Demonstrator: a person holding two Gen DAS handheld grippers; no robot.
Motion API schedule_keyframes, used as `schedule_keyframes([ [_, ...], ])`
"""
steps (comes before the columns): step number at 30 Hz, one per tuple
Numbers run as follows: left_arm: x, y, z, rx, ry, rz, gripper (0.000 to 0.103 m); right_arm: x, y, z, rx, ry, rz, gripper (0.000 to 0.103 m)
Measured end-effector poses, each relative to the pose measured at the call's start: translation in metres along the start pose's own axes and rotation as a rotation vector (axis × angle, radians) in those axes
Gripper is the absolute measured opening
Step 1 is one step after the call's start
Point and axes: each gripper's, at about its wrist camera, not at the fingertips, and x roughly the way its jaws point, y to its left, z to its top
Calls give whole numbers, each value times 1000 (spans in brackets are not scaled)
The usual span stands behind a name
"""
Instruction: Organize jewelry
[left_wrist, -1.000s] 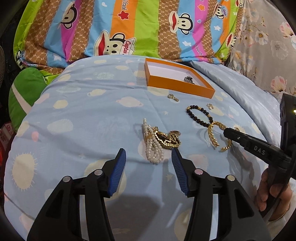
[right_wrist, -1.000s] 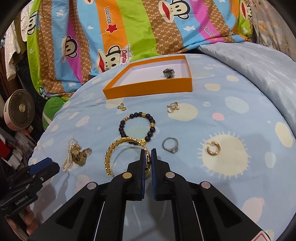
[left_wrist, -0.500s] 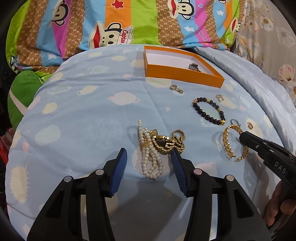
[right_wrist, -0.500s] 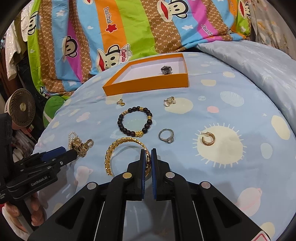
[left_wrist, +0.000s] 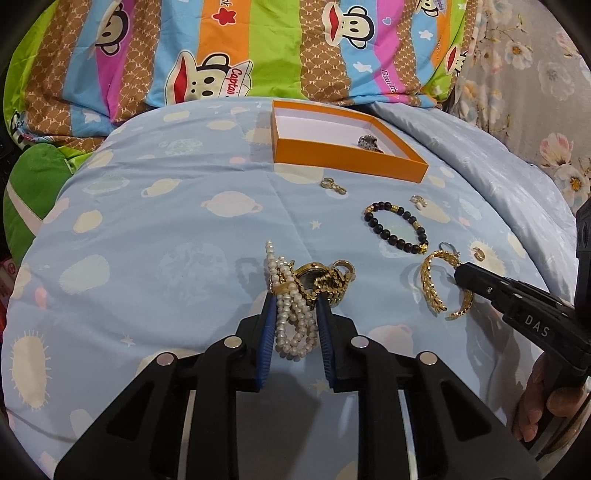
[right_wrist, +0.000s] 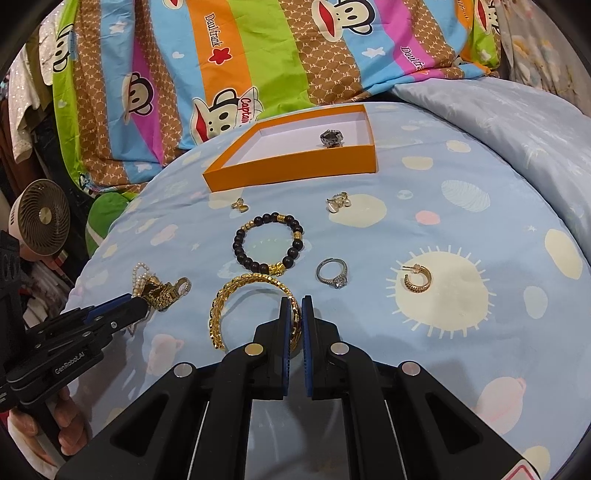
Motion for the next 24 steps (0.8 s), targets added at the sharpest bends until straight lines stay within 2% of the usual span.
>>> schedule_keyframes([
  [5, -20, 0, 7, -8, -35, -13, 18, -10, -6, 3, 32, -39, 23, 5],
  [13, -61, -4, 49, 41, -167, -12, 18, -28, -13, 35, 28, -113, 20, 5],
  [19, -63, -8, 87, 73, -225, -7, 18, -33, -17, 73, 2, -168, 15, 5],
  [24, -47, -9, 130, 88, -257, -3, 18, -21, -26, 116, -9, -200, 22, 5],
])
